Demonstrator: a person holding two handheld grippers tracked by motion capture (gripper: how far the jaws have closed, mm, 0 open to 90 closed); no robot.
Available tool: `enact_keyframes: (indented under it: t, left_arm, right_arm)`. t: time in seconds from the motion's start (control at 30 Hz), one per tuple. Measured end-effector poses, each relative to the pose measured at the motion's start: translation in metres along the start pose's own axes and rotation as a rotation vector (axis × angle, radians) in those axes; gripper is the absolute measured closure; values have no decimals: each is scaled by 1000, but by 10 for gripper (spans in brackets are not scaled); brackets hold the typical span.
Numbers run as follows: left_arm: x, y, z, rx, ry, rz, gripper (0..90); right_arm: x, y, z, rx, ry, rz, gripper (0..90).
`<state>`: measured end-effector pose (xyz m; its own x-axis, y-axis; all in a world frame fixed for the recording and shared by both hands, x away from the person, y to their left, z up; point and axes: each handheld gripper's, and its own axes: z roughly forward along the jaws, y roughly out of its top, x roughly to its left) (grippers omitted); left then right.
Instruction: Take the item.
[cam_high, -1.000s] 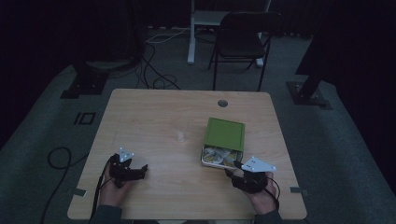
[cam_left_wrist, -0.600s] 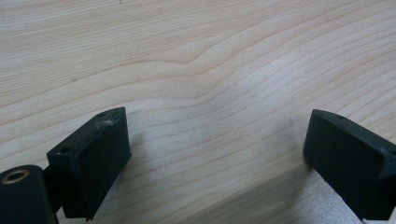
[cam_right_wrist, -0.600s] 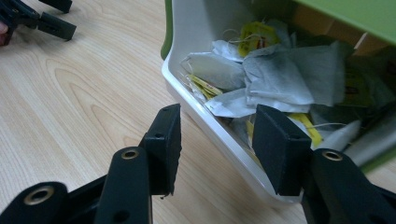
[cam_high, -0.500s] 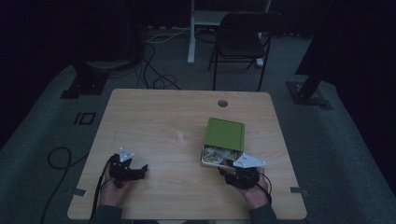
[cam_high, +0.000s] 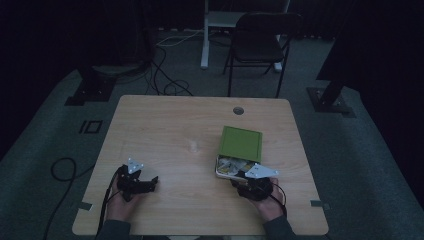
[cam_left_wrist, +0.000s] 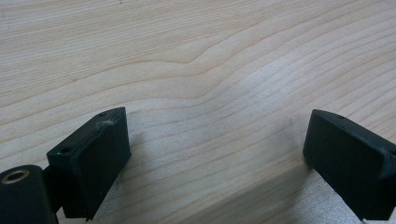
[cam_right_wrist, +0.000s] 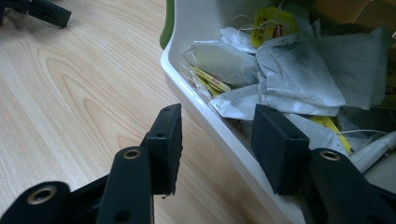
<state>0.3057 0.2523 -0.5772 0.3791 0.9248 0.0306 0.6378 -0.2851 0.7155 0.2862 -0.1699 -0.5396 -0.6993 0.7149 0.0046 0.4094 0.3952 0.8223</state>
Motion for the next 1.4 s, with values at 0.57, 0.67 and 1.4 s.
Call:
enact_keyframes:
  t: [0.57, 0.67, 1.4]
  left_arm:
    - [0, 0, 0, 0, 0, 0, 80]
    - [0, 0, 0, 0, 0, 0, 80]
    - [0, 0, 0, 0, 0, 0, 80]
  right_arm:
    - [-2, 0, 3, 19, 4, -17, 550]
    - [-1, 0, 3, 22, 6, -22, 555]
    - [15, -7, -9, 39, 36, -63, 591]
